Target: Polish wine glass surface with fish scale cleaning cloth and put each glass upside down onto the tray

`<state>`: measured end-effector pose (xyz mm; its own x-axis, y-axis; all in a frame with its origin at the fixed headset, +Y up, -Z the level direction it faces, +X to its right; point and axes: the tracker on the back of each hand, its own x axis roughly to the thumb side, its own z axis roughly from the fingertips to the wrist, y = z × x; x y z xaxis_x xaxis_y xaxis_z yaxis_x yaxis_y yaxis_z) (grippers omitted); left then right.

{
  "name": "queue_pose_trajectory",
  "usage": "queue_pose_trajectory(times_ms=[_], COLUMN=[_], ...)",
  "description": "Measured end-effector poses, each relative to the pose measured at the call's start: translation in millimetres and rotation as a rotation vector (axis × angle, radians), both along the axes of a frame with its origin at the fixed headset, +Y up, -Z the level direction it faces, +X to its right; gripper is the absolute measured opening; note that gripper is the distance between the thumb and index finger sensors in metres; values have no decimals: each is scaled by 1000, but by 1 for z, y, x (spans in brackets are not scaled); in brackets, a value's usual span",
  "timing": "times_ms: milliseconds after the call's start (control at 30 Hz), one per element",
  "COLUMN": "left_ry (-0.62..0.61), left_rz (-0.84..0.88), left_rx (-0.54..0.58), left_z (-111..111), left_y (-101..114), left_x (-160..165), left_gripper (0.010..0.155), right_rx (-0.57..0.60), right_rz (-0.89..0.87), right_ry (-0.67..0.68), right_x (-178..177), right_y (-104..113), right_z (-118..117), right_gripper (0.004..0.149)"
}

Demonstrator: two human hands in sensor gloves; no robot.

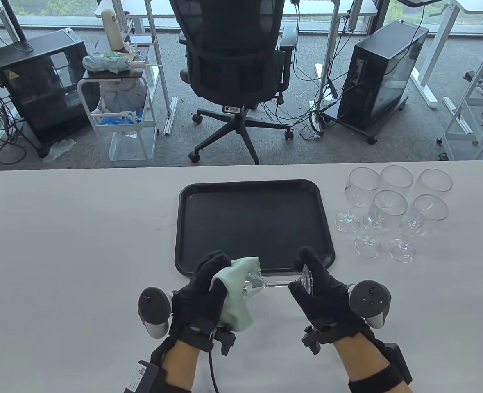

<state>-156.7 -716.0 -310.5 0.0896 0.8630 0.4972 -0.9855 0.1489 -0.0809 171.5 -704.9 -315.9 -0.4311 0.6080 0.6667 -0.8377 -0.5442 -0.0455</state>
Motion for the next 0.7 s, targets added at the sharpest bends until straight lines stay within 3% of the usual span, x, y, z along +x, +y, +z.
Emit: queue_pose_trajectory(times_ms=[100, 133, 300, 433, 533, 600, 700], left_ry=[-42, -45, -33, -4, -21, -16, -16], left_rz=[50, 56, 65, 124, 170, 170, 181], left_rx=[-17, -14, -28, -16, -25, -23, -22], left_z=[-1, -1, -1, -3, -4, -4, -4], left_y=[0, 0, -4, -5, -4, -3, -4], left_x=[-2, -1, 2, -4, -7, -8, -8], left_gripper=[60, 60, 59, 55, 55, 55, 55], right_rx=[266, 261, -74, -68, 32, 105, 144], right_rz=[112, 79, -290, -275, -174, 4, 270], right_ry=[-45, -46, 26, -91, -228, -355, -494], right_x=[-2, -1, 5, 24, 42, 39, 11], right_y=[7, 6, -4, 18, 46, 62, 77], right_z=[5, 5, -1, 2, 8, 6, -21], right_gripper=[98, 97, 85, 81, 83, 83, 82])
